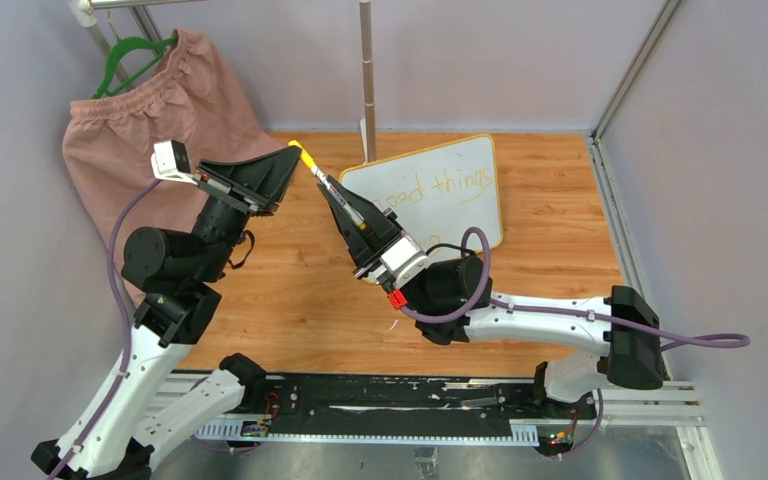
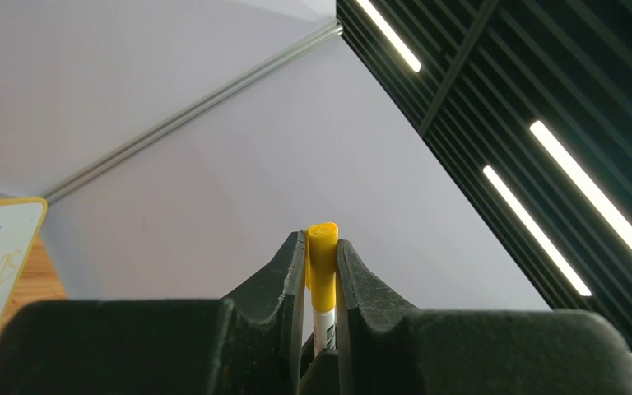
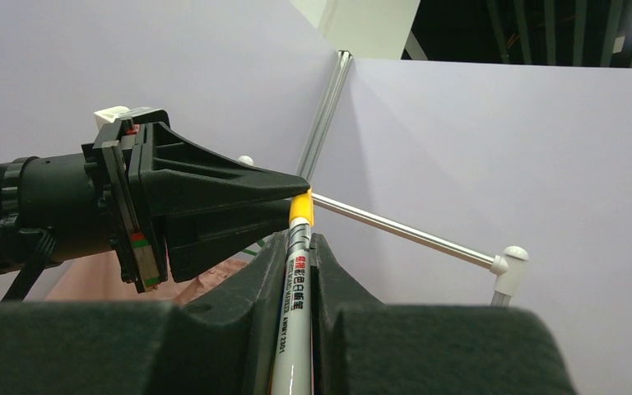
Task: Write a sentence on the whiteboard
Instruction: Close the whiteboard marker at the center of the board.
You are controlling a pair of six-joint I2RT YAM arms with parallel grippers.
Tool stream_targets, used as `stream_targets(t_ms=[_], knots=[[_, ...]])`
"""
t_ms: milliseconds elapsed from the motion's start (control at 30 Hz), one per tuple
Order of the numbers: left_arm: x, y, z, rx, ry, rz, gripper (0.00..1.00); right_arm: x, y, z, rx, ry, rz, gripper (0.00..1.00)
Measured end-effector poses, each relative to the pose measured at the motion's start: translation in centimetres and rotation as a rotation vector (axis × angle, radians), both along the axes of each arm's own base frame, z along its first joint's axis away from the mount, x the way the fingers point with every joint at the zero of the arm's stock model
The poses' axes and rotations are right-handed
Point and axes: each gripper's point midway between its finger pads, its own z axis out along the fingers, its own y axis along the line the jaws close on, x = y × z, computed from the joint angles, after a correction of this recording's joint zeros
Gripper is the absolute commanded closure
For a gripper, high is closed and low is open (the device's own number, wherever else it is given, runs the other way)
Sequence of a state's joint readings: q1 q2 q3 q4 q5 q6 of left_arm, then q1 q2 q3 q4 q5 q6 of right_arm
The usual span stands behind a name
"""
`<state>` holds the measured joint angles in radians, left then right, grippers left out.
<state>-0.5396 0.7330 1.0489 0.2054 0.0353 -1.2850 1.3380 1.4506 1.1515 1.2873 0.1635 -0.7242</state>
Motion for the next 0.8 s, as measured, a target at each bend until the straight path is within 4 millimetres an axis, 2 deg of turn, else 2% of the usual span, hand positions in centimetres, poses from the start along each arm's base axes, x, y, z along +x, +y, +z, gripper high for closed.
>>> stream_targets(t_ms=[800], knots=[[-0.02, -0.32, 0.62, 0.002, -0.042, 0.0, 1.0, 0.15, 0.14, 0.63, -0.011, -0.042, -0.048, 1.0]])
